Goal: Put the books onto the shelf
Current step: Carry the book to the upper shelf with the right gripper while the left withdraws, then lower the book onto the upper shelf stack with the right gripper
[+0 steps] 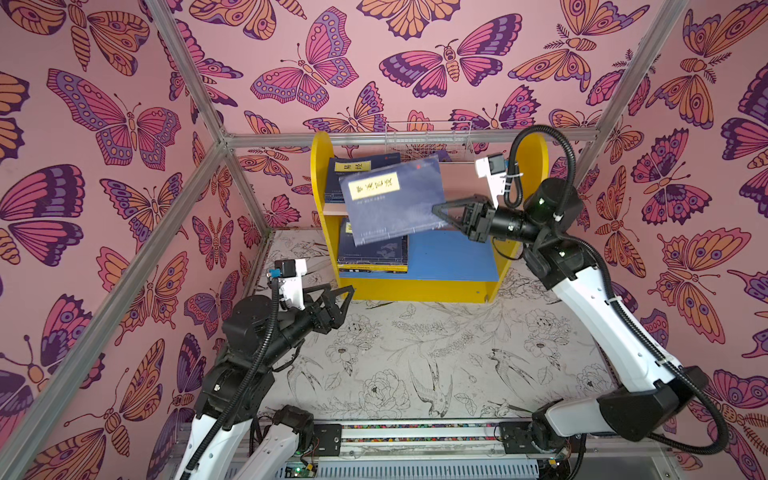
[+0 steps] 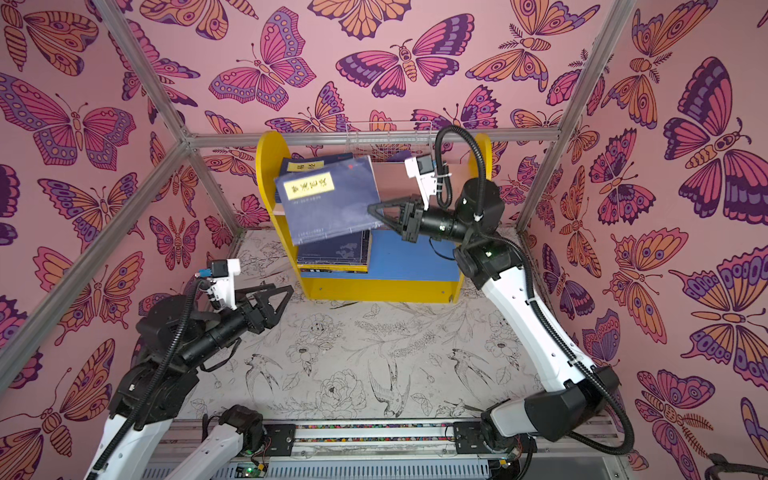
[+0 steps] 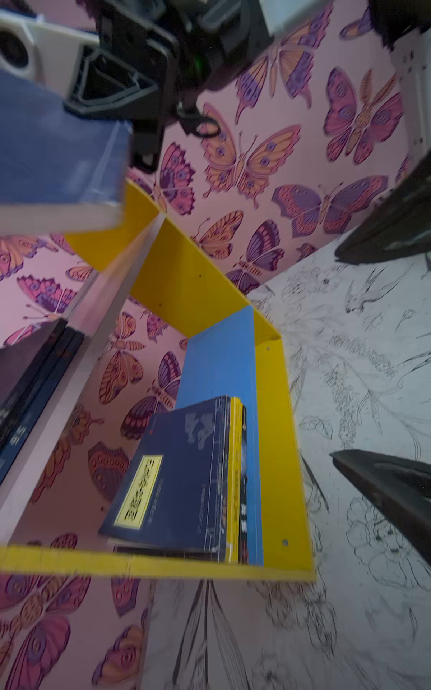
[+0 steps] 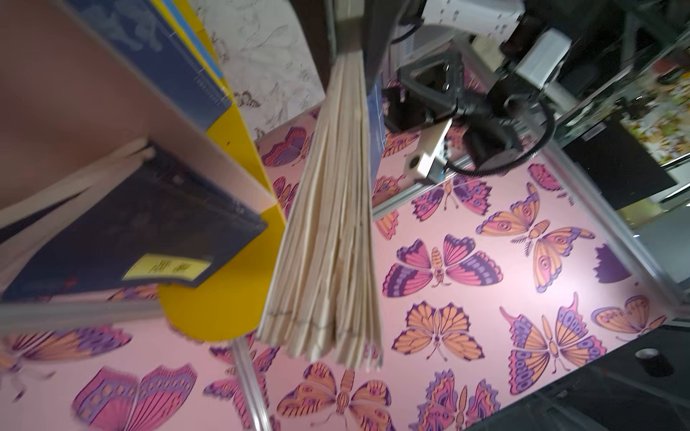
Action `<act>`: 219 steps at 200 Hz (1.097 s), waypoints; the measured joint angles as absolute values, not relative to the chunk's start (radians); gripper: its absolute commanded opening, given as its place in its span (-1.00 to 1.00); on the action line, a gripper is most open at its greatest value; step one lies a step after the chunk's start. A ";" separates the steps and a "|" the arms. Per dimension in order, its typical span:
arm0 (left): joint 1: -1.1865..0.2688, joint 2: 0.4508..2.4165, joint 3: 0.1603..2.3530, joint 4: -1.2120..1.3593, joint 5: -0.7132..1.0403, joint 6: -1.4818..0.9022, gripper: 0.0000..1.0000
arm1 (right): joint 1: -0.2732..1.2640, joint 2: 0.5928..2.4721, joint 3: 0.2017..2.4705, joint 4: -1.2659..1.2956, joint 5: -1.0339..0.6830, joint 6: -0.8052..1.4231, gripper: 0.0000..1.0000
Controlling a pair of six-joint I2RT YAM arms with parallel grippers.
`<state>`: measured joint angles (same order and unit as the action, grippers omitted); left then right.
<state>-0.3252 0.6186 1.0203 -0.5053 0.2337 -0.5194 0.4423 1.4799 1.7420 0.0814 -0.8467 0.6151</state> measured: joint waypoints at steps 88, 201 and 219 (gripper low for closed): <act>-0.324 0.595 0.916 -0.525 0.074 -0.646 0.68 | 0.458 1.947 2.211 0.153 -0.620 0.773 -1.00; -0.324 0.598 0.916 -0.525 0.078 -0.649 0.70 | 0.488 2.043 2.385 -0.037 -0.600 0.896 -1.00; -0.324 0.598 0.916 -0.525 0.079 -0.649 0.70 | 0.493 2.060 2.400 -0.050 -0.604 0.902 -1.00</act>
